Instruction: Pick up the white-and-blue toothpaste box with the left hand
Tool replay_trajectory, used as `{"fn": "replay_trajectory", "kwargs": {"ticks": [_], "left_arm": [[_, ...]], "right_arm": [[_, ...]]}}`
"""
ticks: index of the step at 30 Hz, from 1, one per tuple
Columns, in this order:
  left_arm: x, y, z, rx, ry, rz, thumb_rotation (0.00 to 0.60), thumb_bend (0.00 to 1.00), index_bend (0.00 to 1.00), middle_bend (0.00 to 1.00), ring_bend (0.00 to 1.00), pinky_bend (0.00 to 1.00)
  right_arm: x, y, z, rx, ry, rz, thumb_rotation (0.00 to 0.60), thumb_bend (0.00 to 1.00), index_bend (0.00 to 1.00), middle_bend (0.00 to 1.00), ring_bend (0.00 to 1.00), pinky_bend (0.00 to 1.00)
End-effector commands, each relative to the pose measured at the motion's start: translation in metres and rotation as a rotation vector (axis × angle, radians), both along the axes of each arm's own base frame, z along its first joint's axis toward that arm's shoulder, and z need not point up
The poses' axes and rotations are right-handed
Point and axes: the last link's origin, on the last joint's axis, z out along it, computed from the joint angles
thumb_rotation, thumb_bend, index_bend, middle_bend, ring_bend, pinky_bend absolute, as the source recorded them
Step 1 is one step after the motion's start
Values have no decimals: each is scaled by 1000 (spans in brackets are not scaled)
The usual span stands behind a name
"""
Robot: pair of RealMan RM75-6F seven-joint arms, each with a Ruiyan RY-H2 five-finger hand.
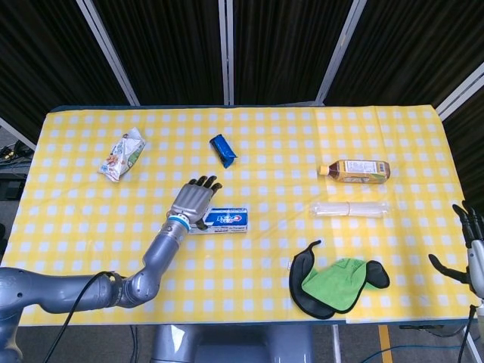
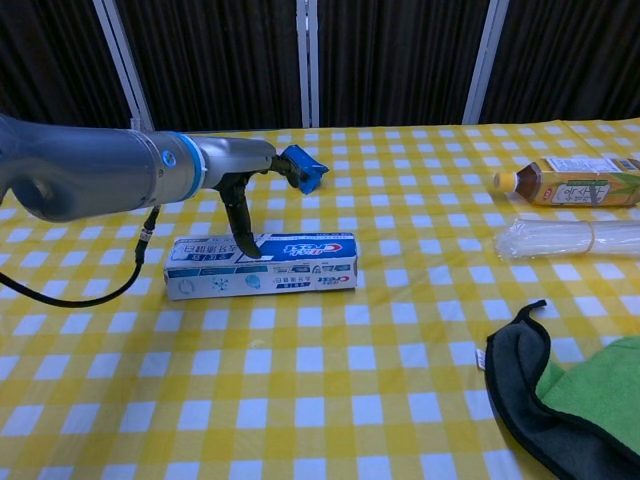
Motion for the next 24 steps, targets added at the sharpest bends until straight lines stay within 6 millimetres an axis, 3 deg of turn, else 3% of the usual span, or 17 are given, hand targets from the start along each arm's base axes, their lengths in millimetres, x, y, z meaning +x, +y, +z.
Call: {"fn": "replay_trajectory", "kwargs": {"ticks": [1, 10, 12, 16, 18, 20, 24], "left_arm": [[6, -1, -11, -10, 22, 1, 600, 134, 137, 0, 42, 137], [13, -5, -35, -43, 57, 8, 600, 144, 152, 1, 55, 167], [14, -7, -40, -51, 67, 0, 600, 149, 189, 26, 90, 205], [14, -11, -44, -47, 87, -17, 600, 175, 364, 194, 236, 345], [13, -13, -44, -30, 107, -33, 600, 240, 454, 272, 302, 411], [12, -14, -45, -13, 120, -46, 600, 374, 536, 338, 360, 465], [12, -18, -44, 9, 130, -73, 600, 546, 611, 396, 409, 507]], "right_arm": [[-1, 0, 2, -2, -5, -2, 600, 106, 0, 0, 0, 0], [-3, 0, 7, -11, -24, -4, 600, 106, 0, 0, 0, 0], [-3, 0, 8, -11, -28, -3, 600, 106, 0, 0, 0, 0], [-3, 1, 9, -13, -30, -1, 600, 106, 0, 0, 0, 0], [-3, 1, 9, -14, -32, 1, 600, 106, 0, 0, 0, 0], [-3, 2, 10, -17, -33, 4, 600, 106, 0, 0, 0, 0], [-2, 2, 11, -21, -35, 8, 600, 106, 0, 0, 0, 0]]}}
